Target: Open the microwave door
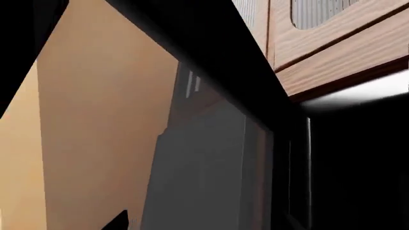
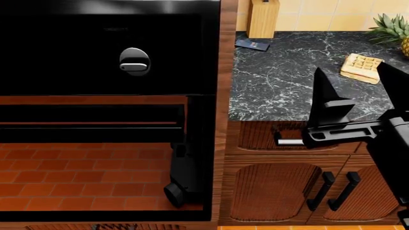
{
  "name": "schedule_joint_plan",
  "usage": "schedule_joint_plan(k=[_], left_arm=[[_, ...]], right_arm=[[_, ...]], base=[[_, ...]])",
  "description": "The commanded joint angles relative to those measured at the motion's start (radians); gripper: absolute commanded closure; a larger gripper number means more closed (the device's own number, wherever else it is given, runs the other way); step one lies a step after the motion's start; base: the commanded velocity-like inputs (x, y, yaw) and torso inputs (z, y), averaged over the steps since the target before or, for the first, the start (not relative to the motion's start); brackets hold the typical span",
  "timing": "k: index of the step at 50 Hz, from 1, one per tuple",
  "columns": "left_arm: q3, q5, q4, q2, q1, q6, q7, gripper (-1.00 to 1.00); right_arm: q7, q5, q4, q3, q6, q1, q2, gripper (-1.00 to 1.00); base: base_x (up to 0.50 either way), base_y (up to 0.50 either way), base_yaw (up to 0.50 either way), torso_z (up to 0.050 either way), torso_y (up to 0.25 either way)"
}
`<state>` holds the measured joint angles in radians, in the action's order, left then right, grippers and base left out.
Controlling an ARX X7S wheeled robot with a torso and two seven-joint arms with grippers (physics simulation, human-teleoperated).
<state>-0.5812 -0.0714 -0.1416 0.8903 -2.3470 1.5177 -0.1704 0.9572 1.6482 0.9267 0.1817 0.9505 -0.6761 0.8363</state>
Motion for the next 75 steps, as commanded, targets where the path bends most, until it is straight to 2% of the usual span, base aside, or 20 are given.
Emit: schedule_joint_plan(k=[1, 5, 15, 27, 37, 42, 48, 59, 66, 75], left_arm=[[0.050, 0.909, 0.216, -0.177, -0.008, -0.165, 0.698, -1.00], [0.130, 1.046, 0.309, -0.209, -0.007, -0.274, 0.762, -1.00], [0.218, 1.181, 0.444, -0.210, -0.003, -0.387, 0.785, -1.00], [0.243, 1.248, 0.453, -0.091, 0.122, -0.298, 0.844, -1.00], [0.290, 1.283, 0.471, -0.033, 0.217, -0.223, 0.802, -1.00], [0.311, 1.288, 0.539, -0.037, 0.174, -0.224, 0.721, -1.00], [0.362, 1.259, 0.607, -0.056, 0.145, -0.267, 0.554, -1.00], [0.424, 1.172, 0.811, -0.139, -0.006, -0.426, 0.268, -1.00], [0.541, 1.181, 0.905, -0.192, -0.009, -0.533, 0.155, -1.00], [0.541, 1.131, 1.019, -0.204, -0.009, -0.570, 0.032, -1.00]], right_arm=[[-0.011, -0.016, -0.002, -0.003, 0.001, 0.011, -0.005, -1.00], [-0.009, -0.015, -0.002, -0.009, 0.001, 0.007, -0.006, -1.00], [0.014, 0.008, 0.003, -0.019, -0.003, -0.007, 0.003, -1.00], [0.037, 0.034, 0.014, -0.023, -0.010, -0.011, 0.014, -1.00], [0.057, 0.045, 0.015, -0.039, -0.009, -0.019, 0.016, -1.00], [0.068, 0.044, 0.016, -0.052, -0.007, -0.023, 0.010, -1.00], [0.092, 0.051, 0.016, -0.073, -0.005, -0.035, 0.006, -1.00], [0.165, 0.082, 0.021, -0.126, 0.000, -0.082, 0.000, -1.00], [0.248, 0.109, 0.013, -0.200, 0.014, -0.157, -0.020, -1.00], [0.307, 0.127, 0.001, -0.242, 0.020, -0.205, -0.027, -1.00]], base=[[0.00, 0.00, 0.00, 0.000, 0.000], [0.00, 0.00, 0.00, 0.000, 0.000], [0.00, 0.00, 0.00, 0.000, 0.000], [0.00, 0.00, 0.00, 0.000, 0.000], [0.00, 0.00, 0.00, 0.000, 0.000], [0.00, 0.00, 0.00, 0.000, 0.000], [0.00, 0.00, 0.00, 0.000, 0.000], [0.00, 0.00, 0.00, 0.000, 0.000], [0.00, 0.00, 0.00, 0.000, 0.000], [0.00, 0.00, 0.00, 0.000, 0.000]])
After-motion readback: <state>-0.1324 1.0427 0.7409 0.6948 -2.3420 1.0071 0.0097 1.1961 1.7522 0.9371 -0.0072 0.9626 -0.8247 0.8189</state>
